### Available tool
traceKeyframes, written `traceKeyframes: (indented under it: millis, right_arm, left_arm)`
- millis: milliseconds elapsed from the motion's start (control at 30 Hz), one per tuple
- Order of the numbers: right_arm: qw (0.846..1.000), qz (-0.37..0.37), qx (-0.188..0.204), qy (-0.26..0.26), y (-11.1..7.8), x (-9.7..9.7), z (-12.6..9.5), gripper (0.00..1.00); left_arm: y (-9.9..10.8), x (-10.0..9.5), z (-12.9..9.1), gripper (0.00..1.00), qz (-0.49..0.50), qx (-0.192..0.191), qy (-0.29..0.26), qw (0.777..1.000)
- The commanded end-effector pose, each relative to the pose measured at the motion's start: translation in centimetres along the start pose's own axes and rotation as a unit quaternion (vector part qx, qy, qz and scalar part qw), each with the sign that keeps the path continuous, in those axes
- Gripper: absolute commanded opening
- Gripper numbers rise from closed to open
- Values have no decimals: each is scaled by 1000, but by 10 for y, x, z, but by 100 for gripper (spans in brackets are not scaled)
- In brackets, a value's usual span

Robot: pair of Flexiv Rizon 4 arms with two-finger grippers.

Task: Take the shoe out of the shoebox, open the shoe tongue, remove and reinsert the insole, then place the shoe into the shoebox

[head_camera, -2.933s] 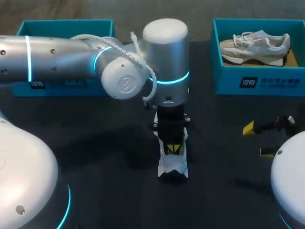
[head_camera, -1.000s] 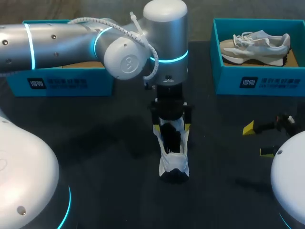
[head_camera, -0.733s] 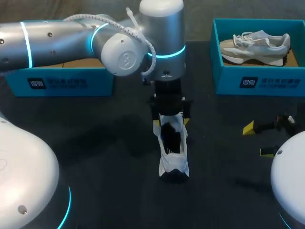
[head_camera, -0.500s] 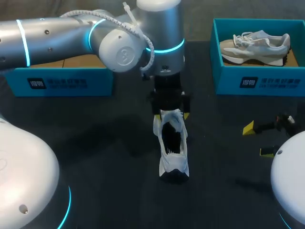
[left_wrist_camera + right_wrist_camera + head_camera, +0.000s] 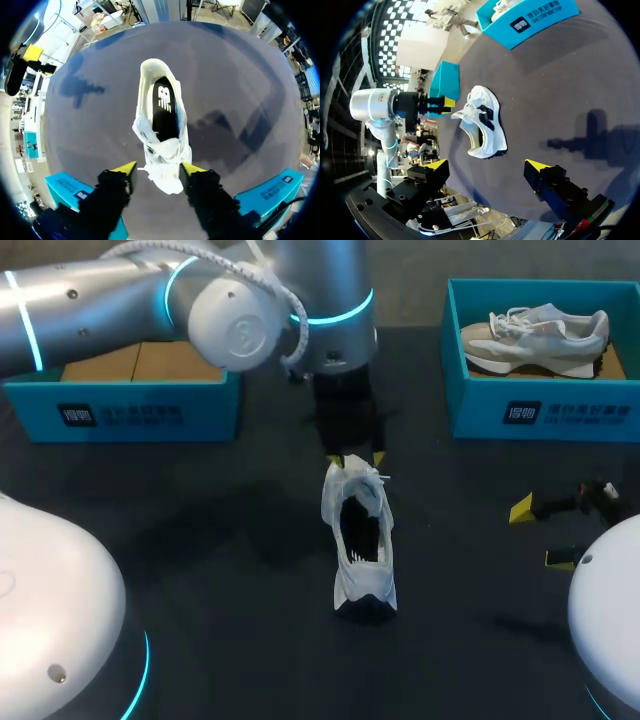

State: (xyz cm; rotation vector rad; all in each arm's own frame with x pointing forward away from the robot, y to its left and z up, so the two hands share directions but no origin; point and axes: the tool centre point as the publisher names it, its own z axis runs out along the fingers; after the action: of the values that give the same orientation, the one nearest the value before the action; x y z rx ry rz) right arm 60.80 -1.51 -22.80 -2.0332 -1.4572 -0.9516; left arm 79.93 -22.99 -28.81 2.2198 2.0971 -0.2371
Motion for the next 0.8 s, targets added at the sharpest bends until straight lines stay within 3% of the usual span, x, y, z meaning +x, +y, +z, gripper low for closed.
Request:
traceKeyframes:
  millis: [33, 333, 800]
  right_arm:
    - [1000, 1, -6, -2, -9, 1, -6, 100]
    - [1000, 1, -6, -2, -9, 1, -6, 100]
    - [1000, 1, -6, -2, -9, 1, -6, 100]
  left_arm:
    - [0, -4, 10, 38, 4, 5, 3, 1000]
    - [-10, -4, 22, 35, 11, 11, -1, 1000]
    - [-38, 16, 38, 33, 9, 34, -3, 999]
